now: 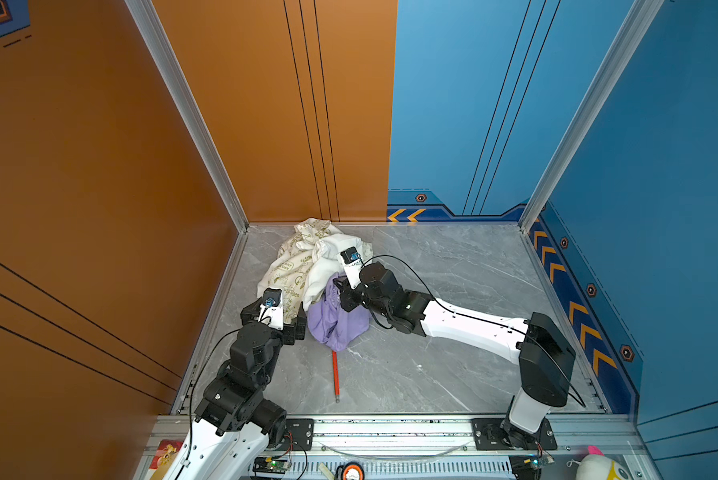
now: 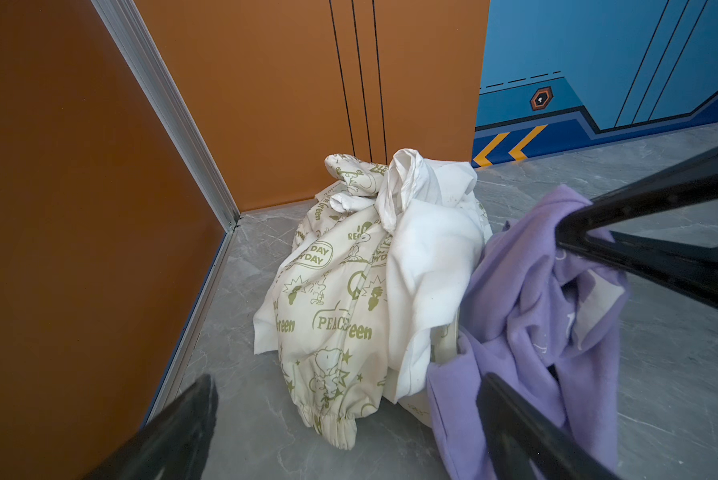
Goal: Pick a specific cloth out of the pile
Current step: 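Grasp the lavender shirt with the right gripper and lift it, then carry the lavender shirt away from the pile and lower it onto the table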
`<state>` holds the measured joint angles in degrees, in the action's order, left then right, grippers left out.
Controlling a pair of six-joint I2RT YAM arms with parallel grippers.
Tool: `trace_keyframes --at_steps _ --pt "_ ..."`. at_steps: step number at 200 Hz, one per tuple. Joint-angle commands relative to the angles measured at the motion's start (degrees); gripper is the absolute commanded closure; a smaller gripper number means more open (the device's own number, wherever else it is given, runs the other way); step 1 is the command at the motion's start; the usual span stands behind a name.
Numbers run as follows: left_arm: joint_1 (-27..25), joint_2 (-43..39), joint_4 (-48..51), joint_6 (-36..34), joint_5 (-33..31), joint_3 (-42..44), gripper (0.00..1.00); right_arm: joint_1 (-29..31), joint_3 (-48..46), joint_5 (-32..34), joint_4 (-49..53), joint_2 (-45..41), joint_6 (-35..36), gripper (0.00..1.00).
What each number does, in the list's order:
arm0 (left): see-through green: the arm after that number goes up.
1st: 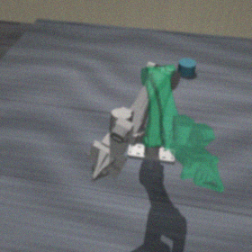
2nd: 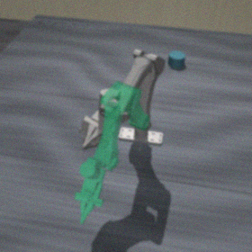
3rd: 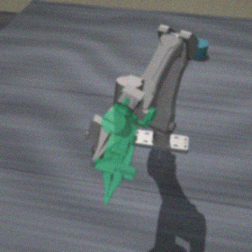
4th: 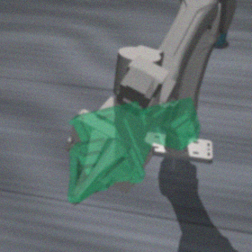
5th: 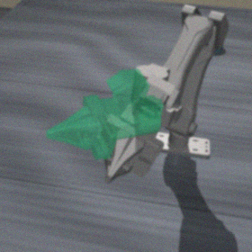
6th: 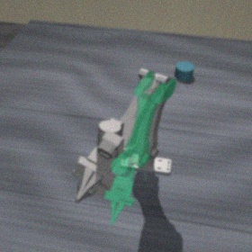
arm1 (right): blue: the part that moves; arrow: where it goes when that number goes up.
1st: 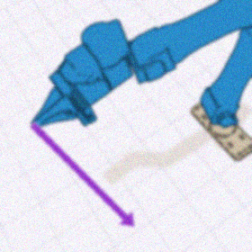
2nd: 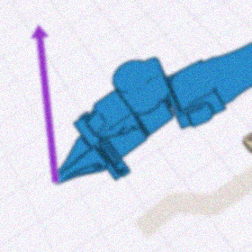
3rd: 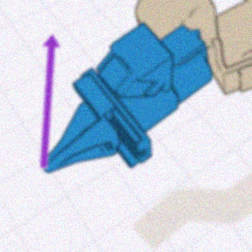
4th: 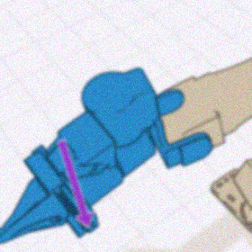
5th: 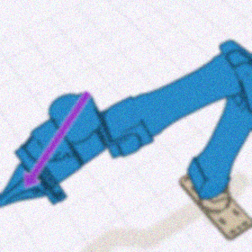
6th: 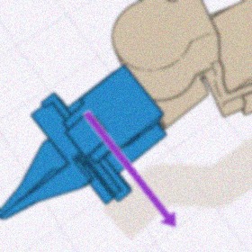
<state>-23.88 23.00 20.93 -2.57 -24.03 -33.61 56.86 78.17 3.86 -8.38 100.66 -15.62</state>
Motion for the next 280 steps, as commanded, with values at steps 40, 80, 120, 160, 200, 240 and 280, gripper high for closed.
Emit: trace_keyframes --at_steps 40,80,120,160,200,240,280 --pt "0.50 -1.03 0.78 -0.40 -0.10 0.91 0.02 -1.35 5.52 -5.70 -9.90 -4.35 -2.64 1.00" --pt "0.55 -0.93 0.79 -0.30 0.17 0.95 0.02 -2.61 5.81 -5.45 -10.79 -7.74 -1.12 1.00" --pt "0.50 -0.91 0.78 0.26 0.33 0.91 0.02 -3.72 5.28 -4.45 -9.72 -12.28 1.38 1.00" --pt "0.51 -0.72 0.82 -0.50 0.29 0.99 0.02 -5.96 5.15 -3.63 -8.18 -16.36 3.84 1.00" --pt "0.50 -2.12 0.88 -1.13 2.53 1.08 0.02 -10.04 3.29 -3.51 -4.64 -20.61 5.31 1.00" --pt "0.41 -1.77 0.52 -1.25 3.97 1.22 0.02 -16.08 3.04 -3.16 0.99 -24.38 8.14 1.00" --pt "0.41 -1.10 0.53 -0.90 4.39 1.17 0.02 -25.54 4.23 -3.48 5.57 -25.74 9.26 1.00"
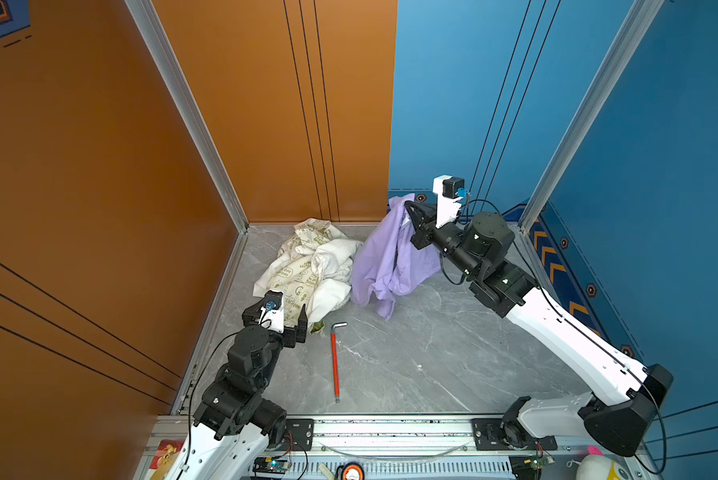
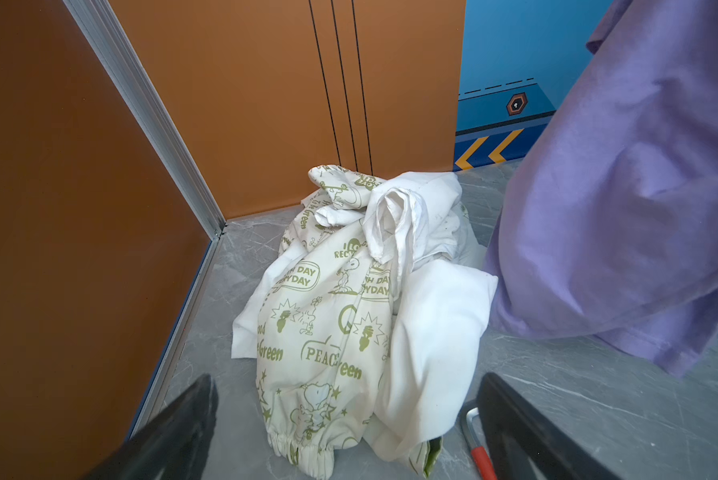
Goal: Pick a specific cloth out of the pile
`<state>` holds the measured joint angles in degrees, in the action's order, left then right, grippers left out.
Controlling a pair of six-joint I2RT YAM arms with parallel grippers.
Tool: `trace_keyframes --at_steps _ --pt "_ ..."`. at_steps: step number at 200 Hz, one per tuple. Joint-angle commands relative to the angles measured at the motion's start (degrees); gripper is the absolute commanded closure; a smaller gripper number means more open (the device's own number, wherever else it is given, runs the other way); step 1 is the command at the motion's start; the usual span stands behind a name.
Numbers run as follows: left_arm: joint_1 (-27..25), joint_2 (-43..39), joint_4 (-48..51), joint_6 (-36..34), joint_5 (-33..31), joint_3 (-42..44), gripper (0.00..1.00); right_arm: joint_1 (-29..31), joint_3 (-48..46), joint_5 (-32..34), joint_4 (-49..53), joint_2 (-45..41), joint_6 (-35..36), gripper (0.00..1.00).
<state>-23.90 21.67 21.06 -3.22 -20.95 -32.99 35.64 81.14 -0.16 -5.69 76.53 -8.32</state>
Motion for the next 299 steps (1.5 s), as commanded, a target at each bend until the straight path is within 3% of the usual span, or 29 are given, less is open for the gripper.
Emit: trace_keyframes --at_steps 1,38,87,114,138,166,209,230,257,299 --pt "0.44 0.22 0.39 -0.27 1.33 0.56 0.02 -4.55 1.32 0.48 3.01 -1.59 1.93 1.00" --pt "0.46 0.17 0.36 -0.16 1.11 0.56 0.02 -15.12 6.62 -2.49 7.06 2.94 0.33 1.00" --pt "0.38 0.12 0.34 -0.20 1.00 0.56 0.02 -28.98 24.50 -7.53 13.00 18.20 -6.78 1.00" --pt "0.35 0.09 0.39 -0.40 0.70 0.56 0.02 -32.39 36.82 -9.97 16.48 25.42 -8.12 1.00" --pt "0.35 0.06 0.39 -0.43 0.56 0.56 0.02 -33.92 40.04 -11.73 15.86 26.53 -5.86 1.00" --pt "0.37 0.07 0.32 -0.03 0.53 0.56 0.02 -34.84 30.47 -9.32 15.17 23.30 -2.88 1.00" --pt "0.35 0.17 0.21 -0.02 0.80 0.56 0.02 -34.93 -3.13 -3.40 6.66 12.90 -2.63 1.00" --pt "0.35 0.00 0.13 -0.18 0.71 0.65 0.02 -35.02 -15.32 -0.02 5.26 9.36 -3.27 1.00" --pt "0.35 0.02 0.20 -0.37 0.77 0.65 0.02 -35.54 -22.43 4.18 10.52 6.86 -2.96 1.00" --pt "0.35 -0.03 0.12 -0.08 0.90 0.65 0.02 -36.82 -28.67 10.75 17.35 2.43 -5.18 0.91"
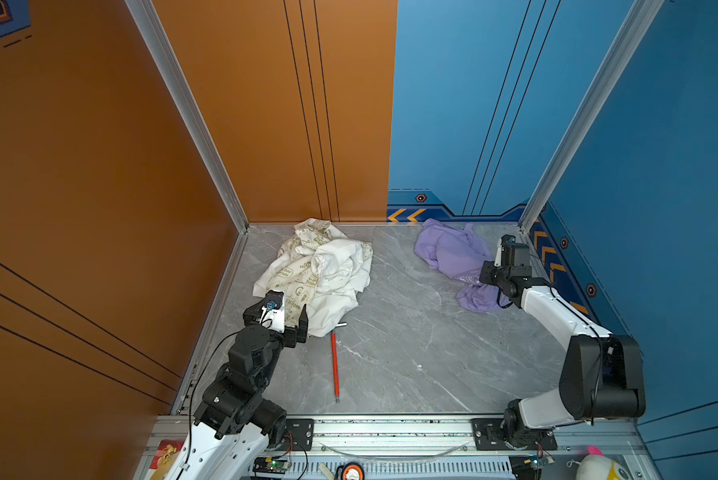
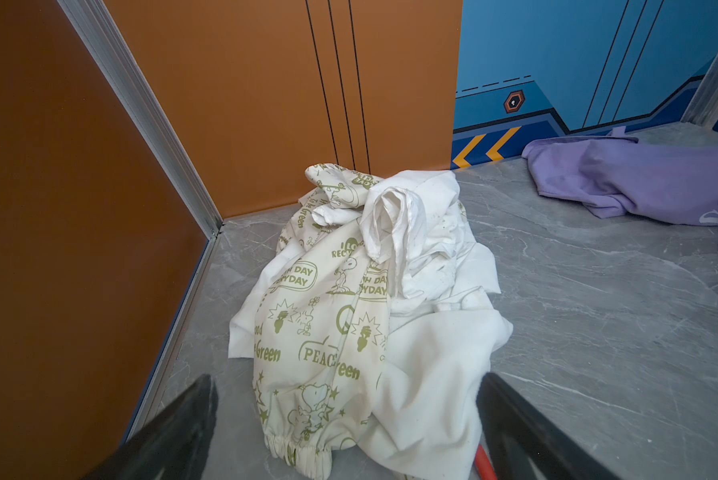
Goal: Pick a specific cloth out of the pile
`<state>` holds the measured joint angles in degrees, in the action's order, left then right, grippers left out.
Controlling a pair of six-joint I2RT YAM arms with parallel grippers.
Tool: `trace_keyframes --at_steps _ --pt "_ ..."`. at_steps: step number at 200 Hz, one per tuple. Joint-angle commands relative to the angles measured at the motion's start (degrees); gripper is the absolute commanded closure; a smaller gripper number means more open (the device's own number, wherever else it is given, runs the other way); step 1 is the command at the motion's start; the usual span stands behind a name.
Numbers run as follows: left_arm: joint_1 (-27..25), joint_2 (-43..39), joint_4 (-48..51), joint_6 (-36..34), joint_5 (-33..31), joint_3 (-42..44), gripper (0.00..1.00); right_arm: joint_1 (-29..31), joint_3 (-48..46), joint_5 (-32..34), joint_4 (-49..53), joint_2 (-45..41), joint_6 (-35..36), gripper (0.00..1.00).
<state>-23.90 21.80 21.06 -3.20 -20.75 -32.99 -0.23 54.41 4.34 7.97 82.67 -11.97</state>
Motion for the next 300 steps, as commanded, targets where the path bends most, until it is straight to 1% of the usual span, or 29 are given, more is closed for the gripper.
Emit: trace_keyframes --at_steps 1,13,29,44,54,83,90,99,122,153,169,189,209,234,254,268,288,300 --pt "0.35 -0.13 0.12 -0.12 0.66 0.65 0.02 -1.02 -1.99 6.36 3.88 -3.77 -1.59 0.91" --pt "0.35 -0.18 0.07 -0.10 0.64 0.65 0.02 -1.54 -2.54 7.72 6.23 -4.41 -2.62 0.91" --pt "0.35 -0.25 0.22 -0.19 0.79 0.59 0.02 -2.60 -3.47 7.38 8.31 -5.51 -4.43 0.88" --pt "0.32 -0.50 0.21 -0.30 0.71 0.65 0.02 -3.49 -5.10 6.26 8.43 -7.26 -6.30 0.83" --pt "0.34 -0.57 0.25 -0.24 0.59 0.65 0.02 -3.80 -5.73 5.99 8.46 -8.93 -7.40 0.75" --pt "0.29 -0.84 0.21 -0.43 0.50 0.73 0.02 -3.80 -5.32 4.23 7.06 -13.76 -9.36 0.48" --pt "0.30 -0.86 0.16 -0.48 0.46 0.66 0.02 -3.64 -4.80 3.19 6.12 -14.72 -9.49 0.42" --pt "0.32 -0.87 0.06 -0.45 0.61 0.71 0.02 -3.03 -3.59 2.29 5.29 -15.22 -9.30 0.38" --pt "0.34 -0.79 0.10 -0.29 0.65 0.65 0.02 0.83 2.68 2.78 7.20 -12.43 -5.48 0.29" --pt "0.33 -0.83 0.17 -0.23 0.58 0.66 0.02 7.21 13.99 5.29 14.83 -1.60 3.69 0.25" --pt "0.31 -0.99 0.22 -0.43 0.47 0.66 0.02 9.37 19.25 5.87 18.30 4.63 7.54 0.25" --pt "0.26 -1.02 0.14 -0.61 0.51 0.70 0.02 10.48 25.13 7.11 22.01 12.13 10.13 0.25" --pt "0.26 -1.00 0.26 -0.59 0.37 0.83 0.02 10.36 30.08 8.86 25.06 18.75 11.82 0.25" --pt "0.26 -1.01 0.20 -0.63 0.45 0.81 0.02 9.68 34.21 10.25 26.93 25.02 13.69 0.30" --pt "0.26 -0.88 0.12 -0.58 0.47 0.79 0.02 8.81 36.77 9.89 27.94 28.93 13.82 0.40" --pt "0.26 -0.65 0.19 -0.65 0.60 0.65 0.02 8.28 38.07 9.06 28.24 30.83 13.64 0.50" --pt "0.29 -0.71 0.11 -0.60 0.63 0.71 0.02 7.55 39.59 8.57 28.33 32.57 13.49 0.63" --pt "0.31 -0.70 0.11 -0.59 0.58 0.69 0.02 6.98 40.50 8.28 28.33 33.31 13.42 0.73"
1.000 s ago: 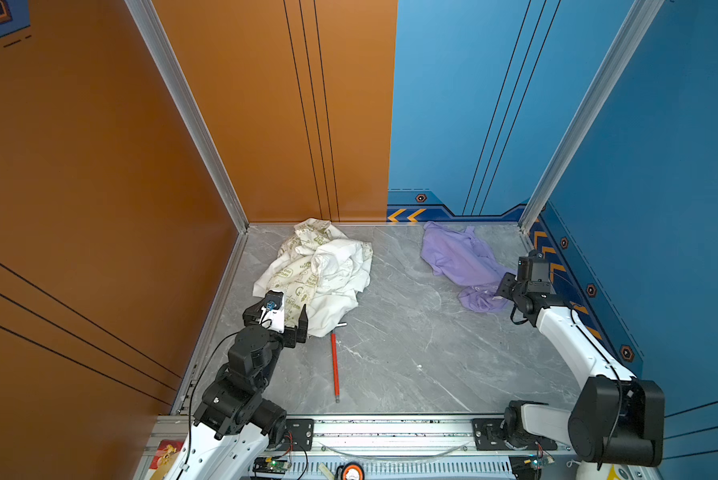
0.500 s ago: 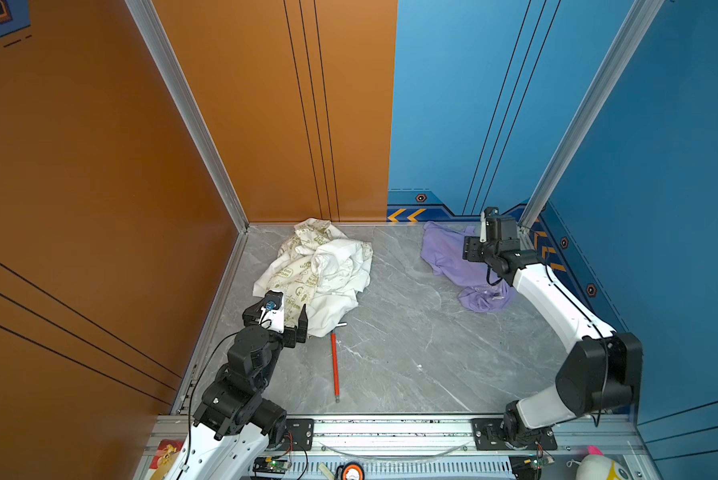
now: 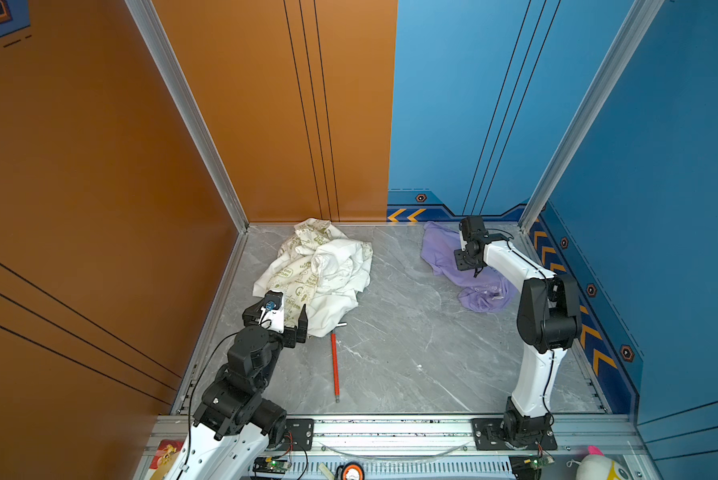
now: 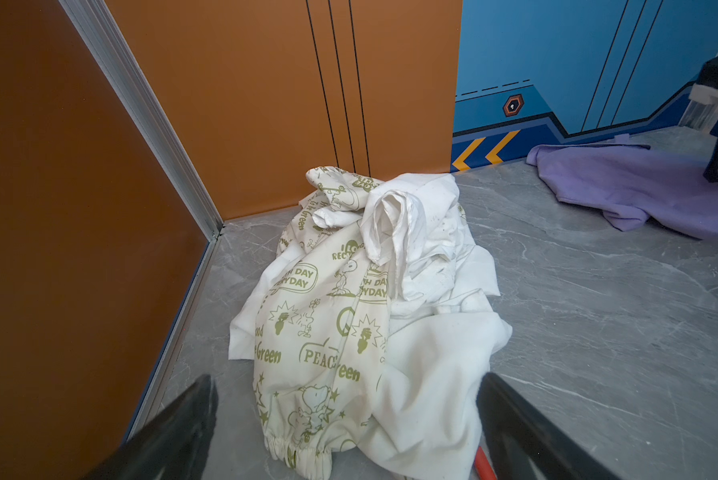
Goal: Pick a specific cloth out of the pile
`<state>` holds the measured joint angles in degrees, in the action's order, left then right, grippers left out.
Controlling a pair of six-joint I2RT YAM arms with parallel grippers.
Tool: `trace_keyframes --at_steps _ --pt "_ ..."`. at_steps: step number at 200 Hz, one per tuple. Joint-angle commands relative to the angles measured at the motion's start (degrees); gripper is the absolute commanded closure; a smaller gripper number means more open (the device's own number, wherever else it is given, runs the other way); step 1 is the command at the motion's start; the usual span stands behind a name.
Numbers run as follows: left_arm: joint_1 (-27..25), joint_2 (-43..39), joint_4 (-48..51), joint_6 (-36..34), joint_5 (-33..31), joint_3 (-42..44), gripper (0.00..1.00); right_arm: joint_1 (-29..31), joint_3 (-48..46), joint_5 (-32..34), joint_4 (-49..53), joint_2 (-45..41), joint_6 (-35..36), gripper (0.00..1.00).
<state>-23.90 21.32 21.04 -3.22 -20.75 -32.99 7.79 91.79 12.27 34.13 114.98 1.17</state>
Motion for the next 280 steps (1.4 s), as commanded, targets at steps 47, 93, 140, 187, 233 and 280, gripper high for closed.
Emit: trace_keyframes --at_steps 47,93,140,187,233,280 --pt "0.27 -0.10 0.12 -0.58 0.62 0.77 0.02 -3.94 9.15 -0.95 2.21 1.50 -0.61 0.99" --pt "0.27 0.06 0.16 -0.56 0.58 0.79 0.02 -7.65 25.91 -5.97 2.03 -0.37 -5.31 1.00" --pt "0.26 0.04 0.15 0.01 0.49 0.69 0.02 -10.31 20.24 -10.35 -9.93 -12.46 -10.10 1.00" --pt "0.28 -0.35 -0.11 0.29 0.73 0.78 0.02 -11.57 -8.94 -6.58 -12.36 -26.07 -11.20 0.93" --pt "0.31 -0.49 -0.23 0.07 0.94 0.85 0.02 -11.57 -29.62 -15.83 -11.99 -37.59 -13.62 0.42" --pt "0.26 -0.22 -0.29 0.56 1.37 0.82 0.02 -11.62 -26.44 -15.95 -11.40 -37.94 -13.69 0.24"
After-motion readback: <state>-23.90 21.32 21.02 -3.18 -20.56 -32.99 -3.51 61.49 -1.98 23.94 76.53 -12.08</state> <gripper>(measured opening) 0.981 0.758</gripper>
